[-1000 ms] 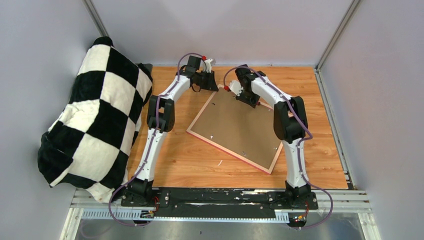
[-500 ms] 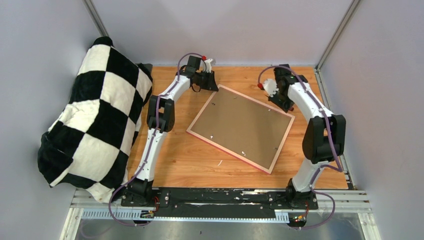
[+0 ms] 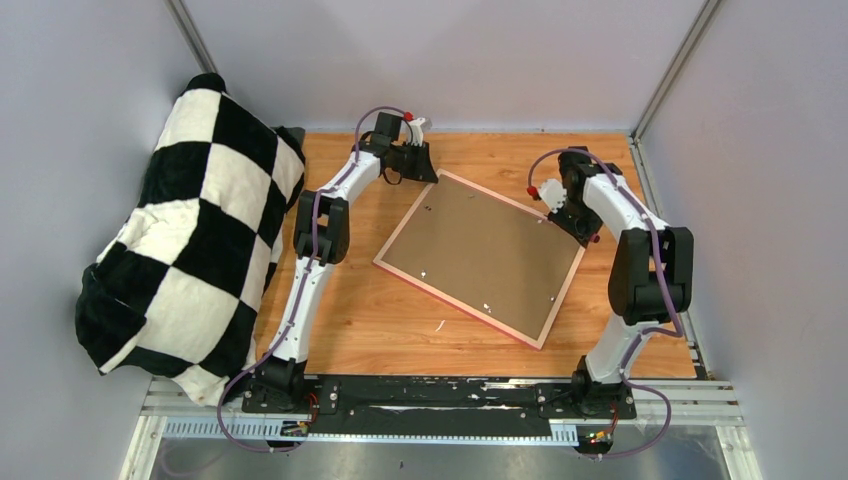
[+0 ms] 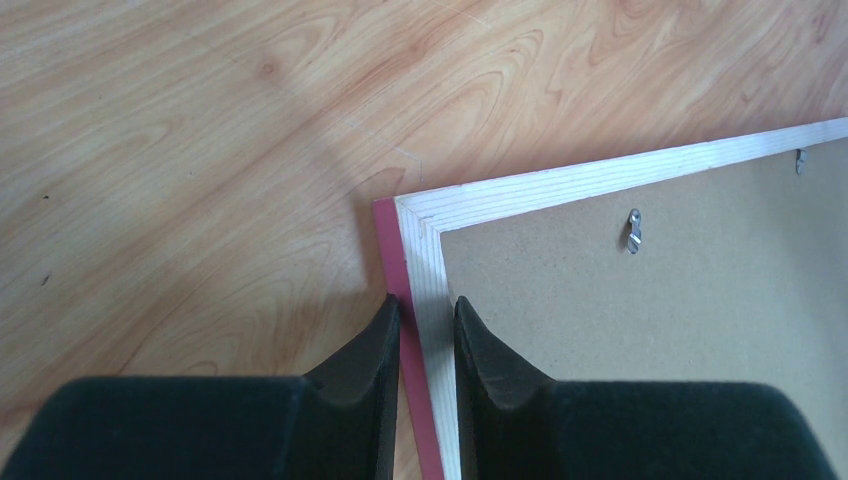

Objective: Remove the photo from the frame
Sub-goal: Release the photo frame item from the photo frame.

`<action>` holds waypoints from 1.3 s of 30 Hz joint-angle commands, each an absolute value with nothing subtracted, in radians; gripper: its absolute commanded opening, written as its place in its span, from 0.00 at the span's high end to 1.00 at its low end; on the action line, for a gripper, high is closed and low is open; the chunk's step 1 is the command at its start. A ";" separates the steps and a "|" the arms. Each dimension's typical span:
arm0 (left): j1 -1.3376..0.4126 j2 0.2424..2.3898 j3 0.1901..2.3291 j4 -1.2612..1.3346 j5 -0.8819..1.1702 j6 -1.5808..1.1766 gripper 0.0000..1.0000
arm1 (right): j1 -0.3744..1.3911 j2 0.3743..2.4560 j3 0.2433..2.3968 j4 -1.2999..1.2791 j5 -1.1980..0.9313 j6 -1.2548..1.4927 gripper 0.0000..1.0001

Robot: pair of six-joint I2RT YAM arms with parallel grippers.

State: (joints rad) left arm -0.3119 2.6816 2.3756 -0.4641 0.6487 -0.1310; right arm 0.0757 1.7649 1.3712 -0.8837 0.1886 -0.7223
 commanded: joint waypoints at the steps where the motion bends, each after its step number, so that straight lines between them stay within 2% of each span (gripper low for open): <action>1: -0.332 2.735 2.326 -0.560 0.673 -0.126 0.96 | 0.022 1.794 1.403 -0.914 0.191 -0.670 1.00; 10: -0.331 2.734 2.324 -0.558 0.672 -0.129 0.97 | -0.026 1.812 1.371 -0.907 0.036 -0.620 1.00; 29: -0.331 2.738 2.329 -0.559 0.676 -0.130 0.96 | -0.021 1.813 1.362 -0.928 -0.022 -0.603 1.00; 39: -0.330 2.738 2.327 -0.557 0.678 -0.129 0.96 | -0.072 1.770 1.290 -0.855 -0.159 -0.723 1.00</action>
